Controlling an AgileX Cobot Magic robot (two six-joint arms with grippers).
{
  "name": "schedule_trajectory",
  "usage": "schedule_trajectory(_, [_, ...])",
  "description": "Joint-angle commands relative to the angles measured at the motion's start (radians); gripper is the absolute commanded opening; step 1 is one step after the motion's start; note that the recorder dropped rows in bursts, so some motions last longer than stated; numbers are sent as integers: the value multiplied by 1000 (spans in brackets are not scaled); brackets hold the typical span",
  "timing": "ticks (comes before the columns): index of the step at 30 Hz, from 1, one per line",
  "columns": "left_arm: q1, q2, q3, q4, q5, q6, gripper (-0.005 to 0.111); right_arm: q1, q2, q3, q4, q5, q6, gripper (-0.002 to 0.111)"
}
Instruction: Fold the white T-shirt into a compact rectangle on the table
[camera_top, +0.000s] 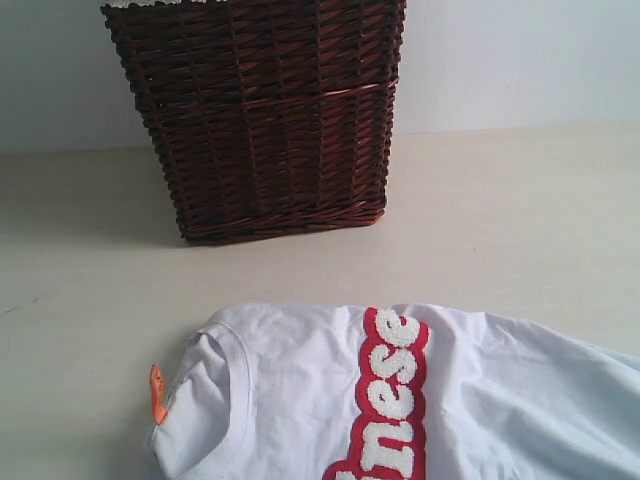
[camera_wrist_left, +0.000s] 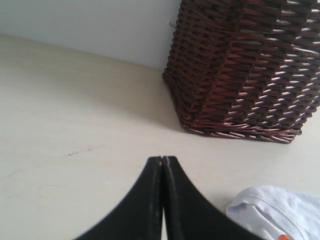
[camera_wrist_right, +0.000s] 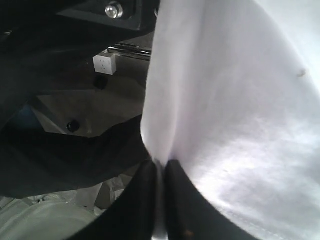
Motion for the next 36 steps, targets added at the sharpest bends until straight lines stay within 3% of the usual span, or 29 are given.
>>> schedule_trajectory(1, [-4,-7,2,-3,2,-3,0,-2,6,-5,18,13,5,33])
schedule_trajectory(3, [-4,-7,2,-3,2,-3,0,-2,4,-5,41,13,5,49])
schedule_trajectory(5, [-4,-7,2,-3,2,-3,0,-2,-10,-5,65,13,5,56])
schedule_trajectory(10, [-4,-7,2,-3,2,-3,0,-2,-175,-5,106,13,24,55])
schedule_trajectory(13, [-4,-7,2,-3,2,-3,0,-2,-235,-8,172,-103,24,55])
schedule_trajectory(16, [-2,-7,2,-3,5,-3,0,-2,-132,-8,453,-335,-13,55])
schedule_trajectory(20, [-2,-7,2,-3,2,-3,0,-2,77,-11,1196,-536,-291,55])
schedule_trajectory(22, [-2,-7,2,-3,2,-3,0,-2,159,-25,1347,-518,-354,51])
schedule_trajectory(24, [-2,-7,2,-3,2,-3,0,-2,232,-43,1385,-463,-363,40])
schedule_trajectory(29, [-2,-7,2,-3,2,-3,0,-2,347,-65,1378,-425,-329,0])
schedule_trajectory(36, [-2,-7,2,-3,2,-3,0,67,496,-95,1186,-508,-198,0])
